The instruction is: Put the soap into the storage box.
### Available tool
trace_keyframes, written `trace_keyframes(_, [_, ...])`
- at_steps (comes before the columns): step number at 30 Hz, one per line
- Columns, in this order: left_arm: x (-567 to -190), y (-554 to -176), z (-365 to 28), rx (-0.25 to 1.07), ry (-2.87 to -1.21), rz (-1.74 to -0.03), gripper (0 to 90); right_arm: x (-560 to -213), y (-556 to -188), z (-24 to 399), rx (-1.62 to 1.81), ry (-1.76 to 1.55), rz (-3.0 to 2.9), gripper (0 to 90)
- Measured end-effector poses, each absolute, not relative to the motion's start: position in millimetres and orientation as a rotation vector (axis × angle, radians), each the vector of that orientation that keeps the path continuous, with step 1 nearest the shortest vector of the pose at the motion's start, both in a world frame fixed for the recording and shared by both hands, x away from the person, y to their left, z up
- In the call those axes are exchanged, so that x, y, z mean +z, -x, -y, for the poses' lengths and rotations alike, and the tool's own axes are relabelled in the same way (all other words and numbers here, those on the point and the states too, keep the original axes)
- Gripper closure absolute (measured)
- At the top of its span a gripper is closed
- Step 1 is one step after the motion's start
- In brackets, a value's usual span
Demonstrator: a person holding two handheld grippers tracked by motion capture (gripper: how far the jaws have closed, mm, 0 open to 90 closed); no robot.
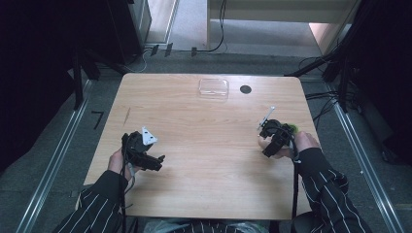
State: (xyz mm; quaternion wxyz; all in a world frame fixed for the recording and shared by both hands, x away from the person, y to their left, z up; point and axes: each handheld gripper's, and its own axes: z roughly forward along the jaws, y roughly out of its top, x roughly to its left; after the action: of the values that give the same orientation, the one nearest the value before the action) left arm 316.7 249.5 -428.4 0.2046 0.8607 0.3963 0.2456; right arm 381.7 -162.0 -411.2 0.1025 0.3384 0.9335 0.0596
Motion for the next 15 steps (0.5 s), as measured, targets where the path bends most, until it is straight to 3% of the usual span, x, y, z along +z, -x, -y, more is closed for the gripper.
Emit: trace_keyframes(15, [-430.0,-318.2,-249.9,0.674,-2.398,-1.118,0.0,-410.1,-388.9,163.8,0.200,-0.971,-2.767,32.8])
